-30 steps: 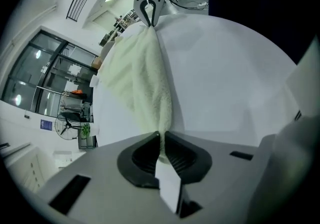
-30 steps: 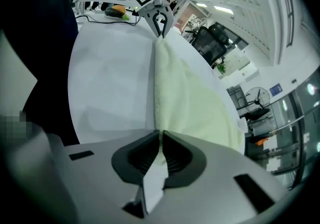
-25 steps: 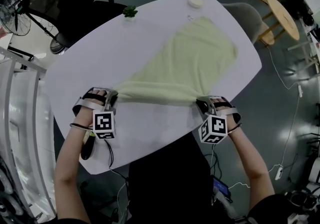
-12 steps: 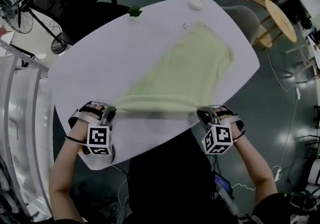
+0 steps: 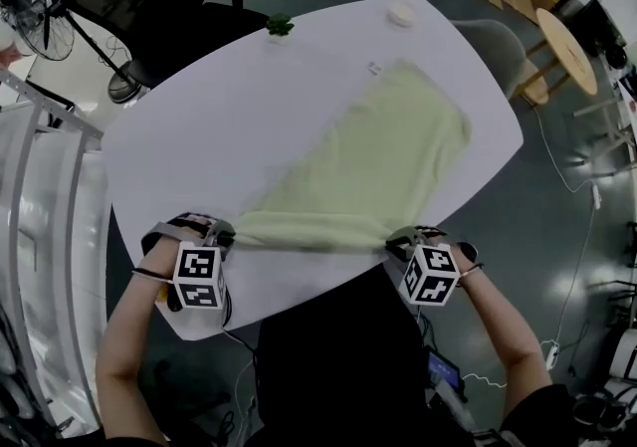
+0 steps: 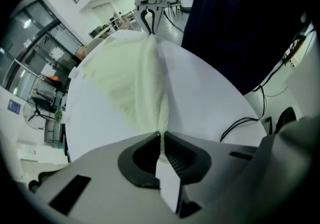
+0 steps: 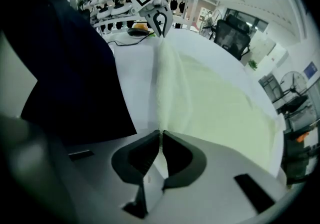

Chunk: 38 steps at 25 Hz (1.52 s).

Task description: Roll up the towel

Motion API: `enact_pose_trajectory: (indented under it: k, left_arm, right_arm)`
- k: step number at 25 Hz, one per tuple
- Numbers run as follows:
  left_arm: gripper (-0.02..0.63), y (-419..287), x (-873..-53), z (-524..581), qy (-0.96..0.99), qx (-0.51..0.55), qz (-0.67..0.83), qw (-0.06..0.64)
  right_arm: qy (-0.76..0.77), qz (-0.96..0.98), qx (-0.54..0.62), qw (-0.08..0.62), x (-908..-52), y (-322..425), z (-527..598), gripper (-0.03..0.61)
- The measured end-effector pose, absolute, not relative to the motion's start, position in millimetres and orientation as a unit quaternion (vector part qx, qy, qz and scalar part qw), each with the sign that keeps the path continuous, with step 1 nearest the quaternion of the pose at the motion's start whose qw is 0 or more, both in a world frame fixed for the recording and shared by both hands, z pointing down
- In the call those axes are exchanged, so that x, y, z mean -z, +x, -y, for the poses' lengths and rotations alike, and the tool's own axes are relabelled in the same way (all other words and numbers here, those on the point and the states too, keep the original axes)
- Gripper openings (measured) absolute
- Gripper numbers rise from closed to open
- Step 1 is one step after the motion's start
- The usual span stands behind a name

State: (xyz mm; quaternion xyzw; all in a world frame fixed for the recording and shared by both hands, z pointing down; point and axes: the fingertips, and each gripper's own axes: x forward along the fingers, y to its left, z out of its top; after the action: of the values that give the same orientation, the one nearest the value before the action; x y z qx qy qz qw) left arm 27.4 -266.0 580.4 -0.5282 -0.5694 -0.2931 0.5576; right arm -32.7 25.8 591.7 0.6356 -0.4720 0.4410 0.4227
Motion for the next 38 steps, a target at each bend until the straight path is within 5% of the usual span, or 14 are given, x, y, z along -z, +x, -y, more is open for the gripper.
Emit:
enact_pose_trajectory:
  k: [8, 16, 29, 38]
  left_arm:
    - [0.035, 63, -573, 267, -0.571, 0.404, 0.597, 0.393]
    - [0.035, 110, -580, 268, -0.607, 0.462, 0.570, 0.304]
    - [0.087, 151, -606, 260, -0.607, 0.399, 0.509, 0.462]
    - [0.156, 167, -547, 265, -0.712, 0.337, 0.461, 0.409]
  right_arm:
    - [0.629, 0.532, -0.500, 0.267, -568, 16, -32, 0.034]
    - [0.669, 0.479, -0.513, 0.243, -583, 90, -46, 0.034]
    - [0.699, 0.419, -0.492, 0.306, -607, 114, -51, 0.063]
    - [0.779, 0.345, -0.427, 0.303, -544, 123, -80, 0.140]
